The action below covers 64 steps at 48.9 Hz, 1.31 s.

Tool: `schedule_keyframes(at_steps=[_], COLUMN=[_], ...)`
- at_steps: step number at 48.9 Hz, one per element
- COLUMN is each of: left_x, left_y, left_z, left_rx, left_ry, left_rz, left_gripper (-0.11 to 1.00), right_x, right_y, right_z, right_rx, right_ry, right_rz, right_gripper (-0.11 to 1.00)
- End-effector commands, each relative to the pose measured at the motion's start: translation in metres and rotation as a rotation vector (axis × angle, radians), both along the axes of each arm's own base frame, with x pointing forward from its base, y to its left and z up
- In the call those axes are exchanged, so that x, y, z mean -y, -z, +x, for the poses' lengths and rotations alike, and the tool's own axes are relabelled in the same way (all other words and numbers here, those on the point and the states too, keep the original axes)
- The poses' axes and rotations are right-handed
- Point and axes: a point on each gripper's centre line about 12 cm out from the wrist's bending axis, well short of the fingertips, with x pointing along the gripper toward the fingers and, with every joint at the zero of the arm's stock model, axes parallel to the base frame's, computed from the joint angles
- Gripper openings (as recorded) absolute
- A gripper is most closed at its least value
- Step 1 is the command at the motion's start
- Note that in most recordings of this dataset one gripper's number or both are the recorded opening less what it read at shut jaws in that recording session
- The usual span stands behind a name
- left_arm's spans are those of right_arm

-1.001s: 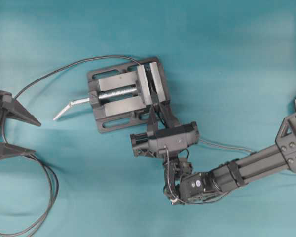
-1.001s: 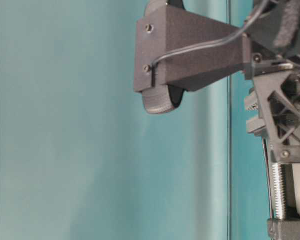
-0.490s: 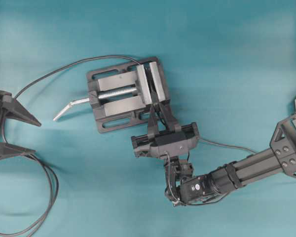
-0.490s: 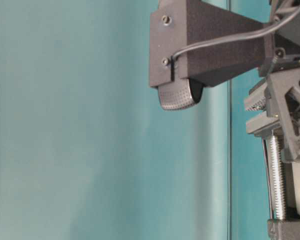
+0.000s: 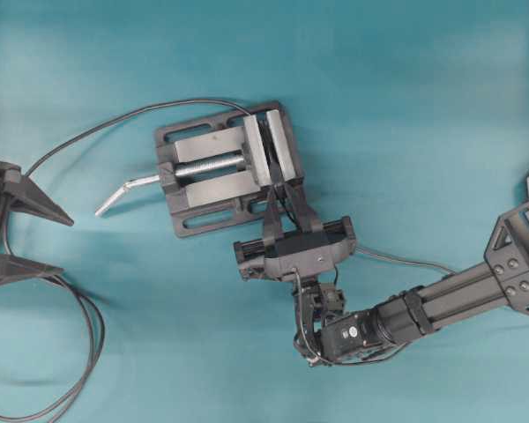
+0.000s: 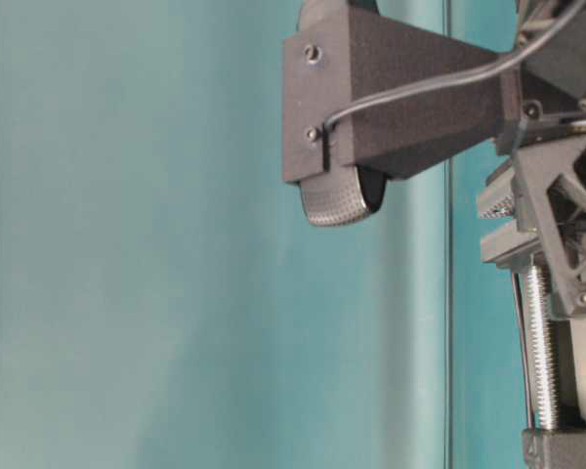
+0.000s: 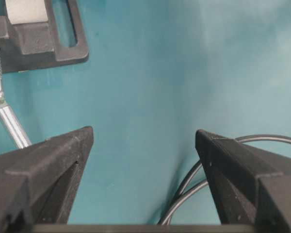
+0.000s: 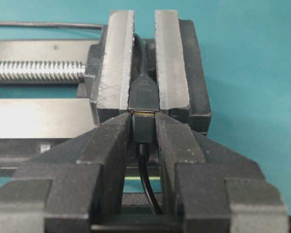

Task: Insert the USB cable into the fixed female connector.
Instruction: 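Press the plug further into the port with the right gripper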

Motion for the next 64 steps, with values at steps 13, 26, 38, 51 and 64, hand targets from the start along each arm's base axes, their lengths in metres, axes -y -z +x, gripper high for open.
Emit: schedule_keyframes(at_steps=[13,26,38,51,64], left_x=[0.001,0.001,0.0,-0.001,0.0], left_y=[-0.004,-0.003,-0.002,-0.002,-0.002], left_z=[0.002,0.002,0.002,0.002,0.002], left_rx=[0.013,0.017,0.018,0.019,0.018], left_ry=[-0.003,-0.004,-0.009,-0.012,-0.011], left_rz=[-0.012,-0.012,-0.012,-0.012,-0.012], left_gripper=[1.0,1.0,1.0,1.0,1.0], right_x=[0.083,0.086,0.094,0.095,0.093], right_y=[-0.014,-0.015,-0.02,-0.02,-0.014], right_z=[0.012,0.014,0.013,0.01,0.005], right_rx=[0.034,0.029,0.039,0.031,0.011], right_ry=[0.151,0.135,0.144,0.149,0.097], right_rz=[0.033,0.059,0.07,0.063,0.113], right_gripper=[0.2,0.2,0.2,0.2,0.2])
